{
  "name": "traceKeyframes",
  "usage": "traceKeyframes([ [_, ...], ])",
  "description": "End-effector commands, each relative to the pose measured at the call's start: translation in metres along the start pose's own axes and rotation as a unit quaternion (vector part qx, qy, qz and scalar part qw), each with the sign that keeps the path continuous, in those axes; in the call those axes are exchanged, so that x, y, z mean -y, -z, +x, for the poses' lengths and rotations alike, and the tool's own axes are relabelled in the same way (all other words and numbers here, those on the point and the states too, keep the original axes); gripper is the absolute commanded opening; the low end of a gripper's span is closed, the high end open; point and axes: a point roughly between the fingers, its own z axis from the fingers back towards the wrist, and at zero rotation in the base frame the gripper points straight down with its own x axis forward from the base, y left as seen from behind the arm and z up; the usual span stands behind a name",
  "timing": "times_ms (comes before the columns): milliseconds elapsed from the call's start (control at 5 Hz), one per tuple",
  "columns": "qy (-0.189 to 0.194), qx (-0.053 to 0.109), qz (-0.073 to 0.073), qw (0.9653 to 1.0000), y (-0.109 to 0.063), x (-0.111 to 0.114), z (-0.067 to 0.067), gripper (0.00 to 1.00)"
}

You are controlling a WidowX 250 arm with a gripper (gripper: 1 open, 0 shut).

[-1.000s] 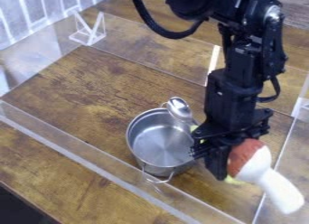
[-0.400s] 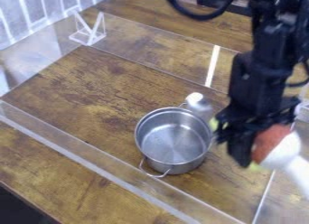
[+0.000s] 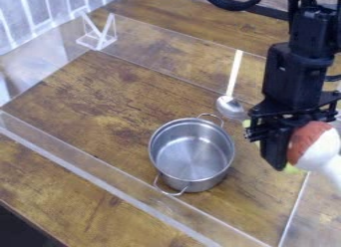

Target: Move the green spoon to the right

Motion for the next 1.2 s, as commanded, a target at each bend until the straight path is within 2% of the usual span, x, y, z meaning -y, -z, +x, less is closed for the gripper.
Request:
traceKeyframes([
  [0, 0.008, 0.002, -0.036, 0.9993, -0.029, -0.002, 0.011, 0.00],
  [200, 0.020, -0.001, -0.038, 0.9991, -0.036, -0.007, 0.014, 0.00],
  [600, 0.035, -0.013, -0.043, 0.9984, -0.045, 0.018, 0.016, 0.00],
  [800, 0.018, -0.019, -0.051, 0.9983, -0.035, 0.023, 0.017, 1.00],
  [1000, 0.000, -0.028, -0.058, 0.9979, -0.025, 0.024, 0.021, 1.00],
])
